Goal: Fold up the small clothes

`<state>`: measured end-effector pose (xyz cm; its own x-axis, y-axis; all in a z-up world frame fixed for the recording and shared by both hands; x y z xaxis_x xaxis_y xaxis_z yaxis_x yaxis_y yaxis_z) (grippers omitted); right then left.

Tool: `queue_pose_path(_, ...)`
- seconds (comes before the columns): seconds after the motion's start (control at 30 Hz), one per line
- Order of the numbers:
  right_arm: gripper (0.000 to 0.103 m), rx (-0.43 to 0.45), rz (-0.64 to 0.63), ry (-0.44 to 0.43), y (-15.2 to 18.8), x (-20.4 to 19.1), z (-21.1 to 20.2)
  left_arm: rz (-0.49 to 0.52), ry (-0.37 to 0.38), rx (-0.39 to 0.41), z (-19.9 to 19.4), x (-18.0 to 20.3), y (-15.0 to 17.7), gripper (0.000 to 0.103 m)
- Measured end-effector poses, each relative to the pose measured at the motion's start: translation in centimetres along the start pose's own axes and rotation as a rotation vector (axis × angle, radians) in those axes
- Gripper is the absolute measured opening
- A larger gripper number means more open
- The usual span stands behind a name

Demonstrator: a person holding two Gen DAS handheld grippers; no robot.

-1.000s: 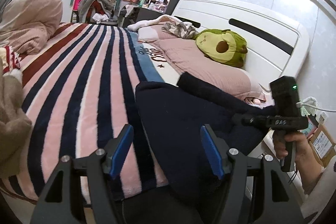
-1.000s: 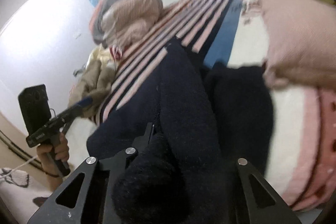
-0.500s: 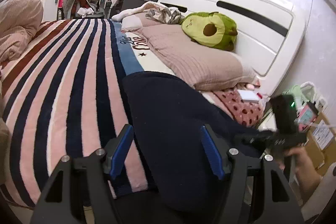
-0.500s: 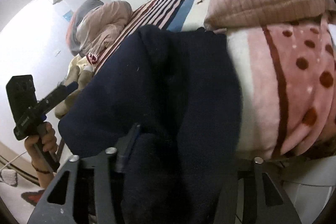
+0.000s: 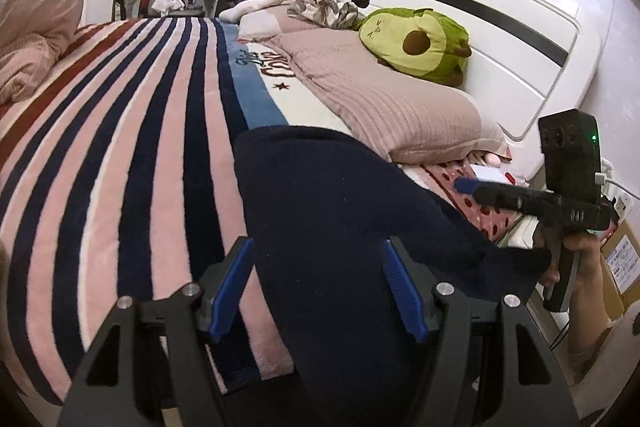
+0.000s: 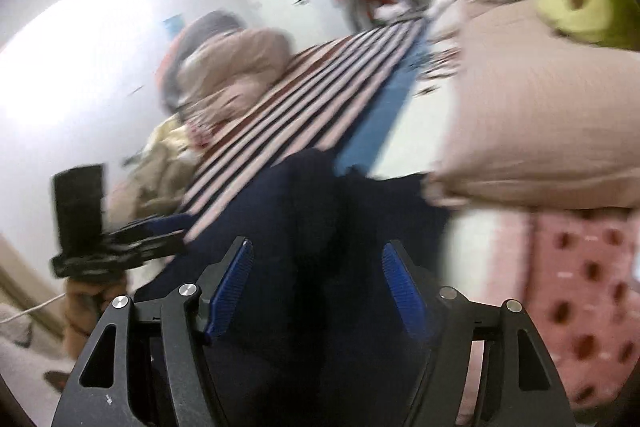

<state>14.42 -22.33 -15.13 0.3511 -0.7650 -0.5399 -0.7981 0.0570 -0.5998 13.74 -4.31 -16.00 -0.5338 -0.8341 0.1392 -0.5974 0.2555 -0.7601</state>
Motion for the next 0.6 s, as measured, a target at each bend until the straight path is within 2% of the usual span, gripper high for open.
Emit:
queue_pose_path(0.13,0.064,-0.186,-0.019,-0.006,2.0,-0.3,3.9,-0.004,0.006,-0.003,0.1,-0.2,0.0,0.062)
queue_pose_path(0.23,0.063,-0.236,0.051,-0.085,2.0,0.3,4.6,-0.007,0.001,-0.005,0.1,-0.4,0.1,0.062)
queue_pose_path(0.3,0.062,-0.201,0.074,-0.082,0.7,1.1,4.2,-0.013,0.003,-0.001,-0.1,-0.5,0.1,0.062)
queue_pose_path(0.33,0.057,-0.175,0.056,-0.067,0.0,1.4,3.8,-0.013,0.0,0.0,-0.1,-0.5,0.1,0.062)
queue_pose_path(0.37,0.046,-0.148,0.029,-0.048,-0.9,1.6,3.6,-0.011,-0.006,-0.001,-0.1,-0.6,0.1,0.062)
queue_pose_path(0.4,0.028,-0.14,0.004,-0.034,-1.5,1.7,3.5,-0.009,-0.009,-0.001,-0.2,-0.7,0.1,0.062)
queue_pose_path(0.47,0.013,-0.184,-0.054,-0.024,-1.7,1.4,4.3,-0.006,-0.012,0.002,-0.3,-0.8,0.0,0.062)
queue_pose_path(0.53,0.013,-0.225,-0.1,-0.011,-1.1,1.1,5.3,-0.004,-0.014,0.006,-0.3,-0.9,-0.1,0.062)
queue_pose_path(0.6,0.017,-0.264,-0.091,-0.059,-0.6,0.7,6.1,-0.001,-0.017,0.009,-0.3,-1.0,-0.2,0.062)
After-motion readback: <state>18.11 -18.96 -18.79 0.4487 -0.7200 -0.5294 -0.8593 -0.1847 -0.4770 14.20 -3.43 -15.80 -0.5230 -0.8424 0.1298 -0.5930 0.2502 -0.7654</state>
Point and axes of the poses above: each gripper's, at about its wrist camera, not at the fingertips, and z roughly the way its jaws point, x to its right, y to its underside, the point moved 8 cm from there along z, roughly the way its jaws point, and after that the axes turned 12 degrees about z, right-handed, at the moved point
